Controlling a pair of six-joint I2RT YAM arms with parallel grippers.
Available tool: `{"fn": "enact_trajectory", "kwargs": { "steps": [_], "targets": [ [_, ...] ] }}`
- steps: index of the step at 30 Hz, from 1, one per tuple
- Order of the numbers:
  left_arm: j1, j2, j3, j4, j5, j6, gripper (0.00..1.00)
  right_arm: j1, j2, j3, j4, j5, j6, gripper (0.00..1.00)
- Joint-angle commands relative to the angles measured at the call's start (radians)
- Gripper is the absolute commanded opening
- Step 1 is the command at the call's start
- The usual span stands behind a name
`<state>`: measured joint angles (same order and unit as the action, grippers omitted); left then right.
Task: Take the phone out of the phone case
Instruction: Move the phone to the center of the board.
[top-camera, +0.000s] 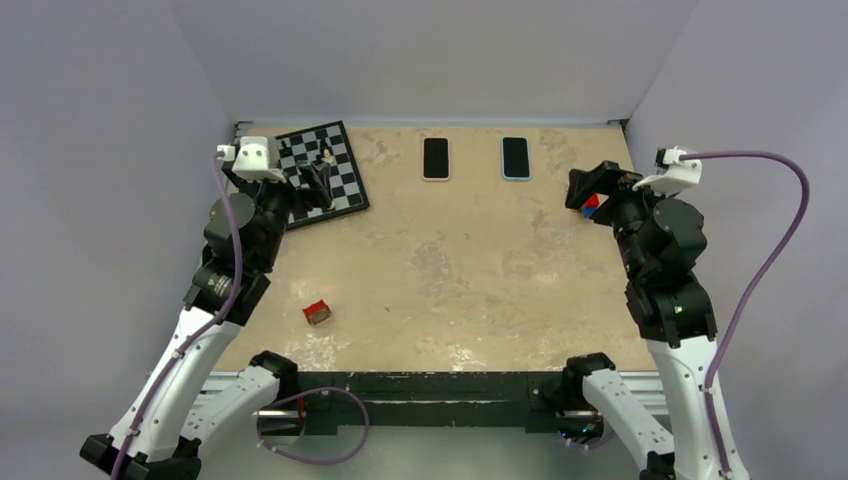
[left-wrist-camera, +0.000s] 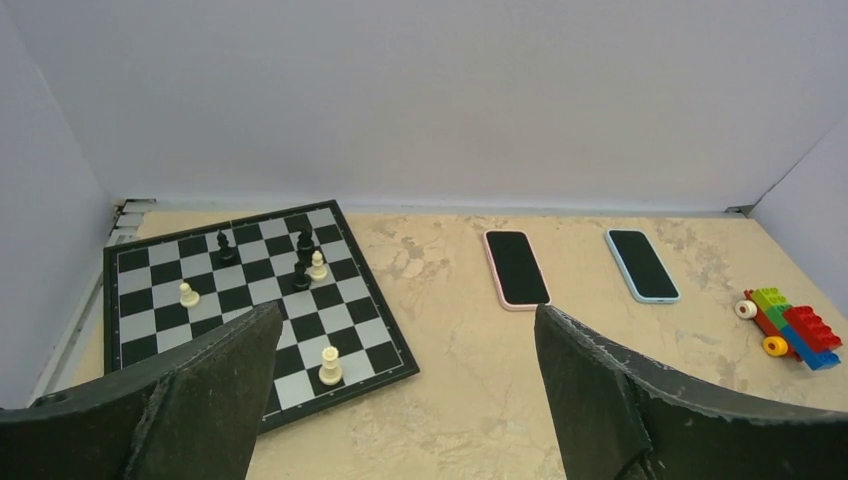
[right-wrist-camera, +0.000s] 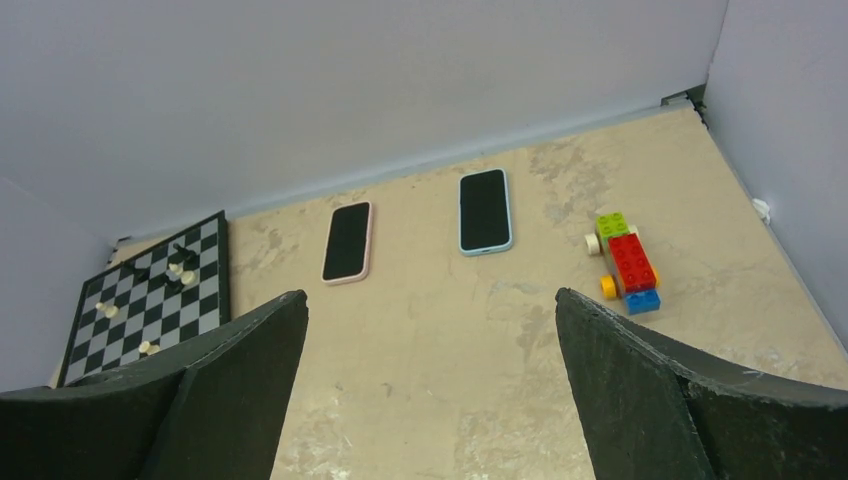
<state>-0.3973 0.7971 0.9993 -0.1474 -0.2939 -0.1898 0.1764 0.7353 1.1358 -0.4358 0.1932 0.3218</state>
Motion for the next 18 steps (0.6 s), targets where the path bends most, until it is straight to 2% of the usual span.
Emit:
{"fn": "enact_trajectory", "kwargs": {
  "steps": [1, 11, 18],
  "targets": [
    [0.005, 0.008, 0.000, 0.019, 0.032, -0.005, 1.00, 0.004, 0.036, -0.021, 0.028, -0.017, 0.025, 0.98],
    [0.003, 0.028, 0.008, 0.004, 0.067, -0.034, 1.00, 0.004, 0.209, -0.079, 0.166, -0.174, 0.126, 0.98],
    [0.001, 0.055, 0.013, -0.004, 0.102, -0.058, 1.00, 0.004, 0.486, -0.070, 0.337, -0.164, 0.202, 0.98]
  ]
}}
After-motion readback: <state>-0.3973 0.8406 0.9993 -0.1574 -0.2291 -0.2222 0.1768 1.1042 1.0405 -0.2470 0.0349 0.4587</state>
